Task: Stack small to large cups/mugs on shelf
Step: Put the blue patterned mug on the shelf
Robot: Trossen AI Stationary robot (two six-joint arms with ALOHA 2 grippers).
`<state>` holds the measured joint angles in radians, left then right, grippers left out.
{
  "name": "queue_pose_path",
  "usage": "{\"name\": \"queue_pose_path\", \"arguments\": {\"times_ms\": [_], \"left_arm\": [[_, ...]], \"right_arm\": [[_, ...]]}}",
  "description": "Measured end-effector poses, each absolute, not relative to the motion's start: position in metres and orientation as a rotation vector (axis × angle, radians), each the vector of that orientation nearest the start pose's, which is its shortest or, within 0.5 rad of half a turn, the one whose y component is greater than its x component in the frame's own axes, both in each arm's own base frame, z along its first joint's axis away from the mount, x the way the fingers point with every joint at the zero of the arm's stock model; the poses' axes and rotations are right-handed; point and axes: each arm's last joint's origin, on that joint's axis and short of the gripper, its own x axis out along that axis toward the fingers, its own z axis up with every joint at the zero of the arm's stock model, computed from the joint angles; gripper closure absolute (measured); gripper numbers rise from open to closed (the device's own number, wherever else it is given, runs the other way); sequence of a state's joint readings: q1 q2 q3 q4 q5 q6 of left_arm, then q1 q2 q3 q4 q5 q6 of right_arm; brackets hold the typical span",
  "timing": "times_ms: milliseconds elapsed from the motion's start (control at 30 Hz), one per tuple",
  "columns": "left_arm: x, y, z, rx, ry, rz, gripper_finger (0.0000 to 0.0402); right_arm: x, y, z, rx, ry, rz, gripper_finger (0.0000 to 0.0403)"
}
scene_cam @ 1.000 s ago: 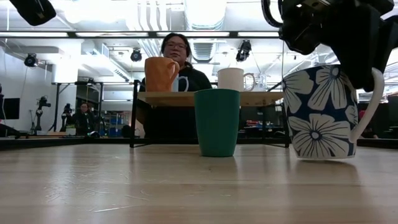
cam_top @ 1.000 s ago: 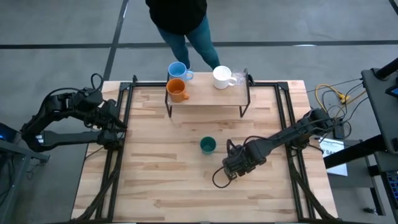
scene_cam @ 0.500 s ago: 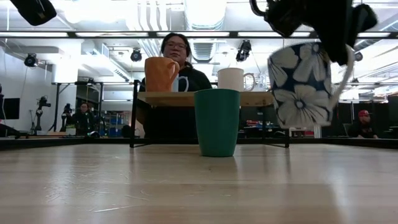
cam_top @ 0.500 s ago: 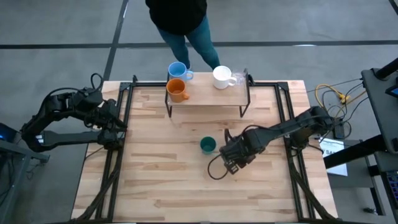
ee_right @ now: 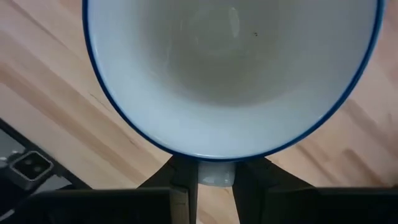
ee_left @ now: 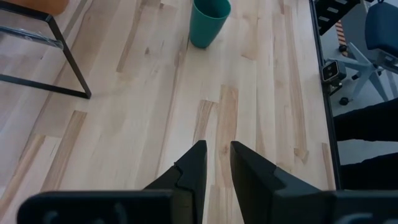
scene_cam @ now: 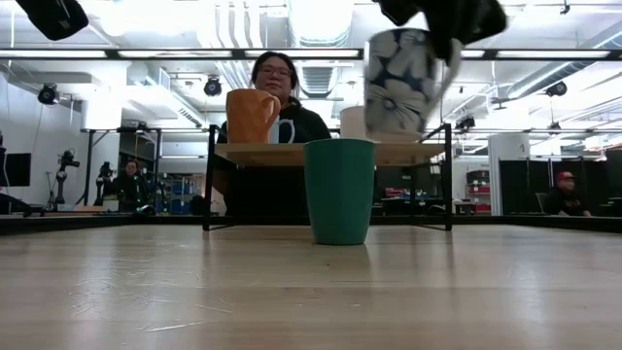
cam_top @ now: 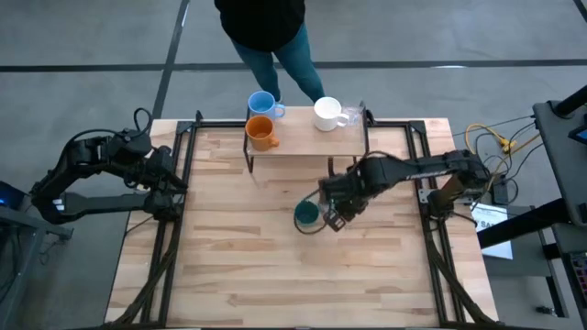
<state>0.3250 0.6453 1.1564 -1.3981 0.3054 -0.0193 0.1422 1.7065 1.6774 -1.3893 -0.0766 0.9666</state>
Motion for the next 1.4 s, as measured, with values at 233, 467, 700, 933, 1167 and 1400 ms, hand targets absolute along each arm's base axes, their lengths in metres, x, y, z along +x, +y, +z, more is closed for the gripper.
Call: {"name": "queue_pose_path", "arguments": {"times_ms": [233,467,700,933,1167,1400], "left_arm": [[0.054,0.009,0.361,-0.290,0.844,0.033,0.0345],[0.054,0.009,0.361,-0.288,0.843,0.035,0.0345],[0.054,0.010,0.361,-0.281,0.845,0.050,0.0345],[0.054,0.010,0.360,-0.279,0.845,0.055,0.0345],[0.054,0.010,0.360,-0.271,0.847,0.073,0.0345],[0.055,0.011,0.360,-0.271,0.850,0.075,0.0345]], "right_arm": [[0.314,0.009,0.351,0.707,1.314,-0.504,0.0346],[0.304,-0.032,0.370,0.674,1.320,-0.508,0.0346],[0.302,-0.061,0.384,0.654,1.273,-0.500,0.0346],[0.309,-0.075,0.385,0.638,1.274,-0.410,0.0346],[0.323,-0.077,0.377,0.597,1.311,-0.283,0.0346],[0.329,-0.083,0.385,0.569,1.268,-0.268,0.0346]]}}
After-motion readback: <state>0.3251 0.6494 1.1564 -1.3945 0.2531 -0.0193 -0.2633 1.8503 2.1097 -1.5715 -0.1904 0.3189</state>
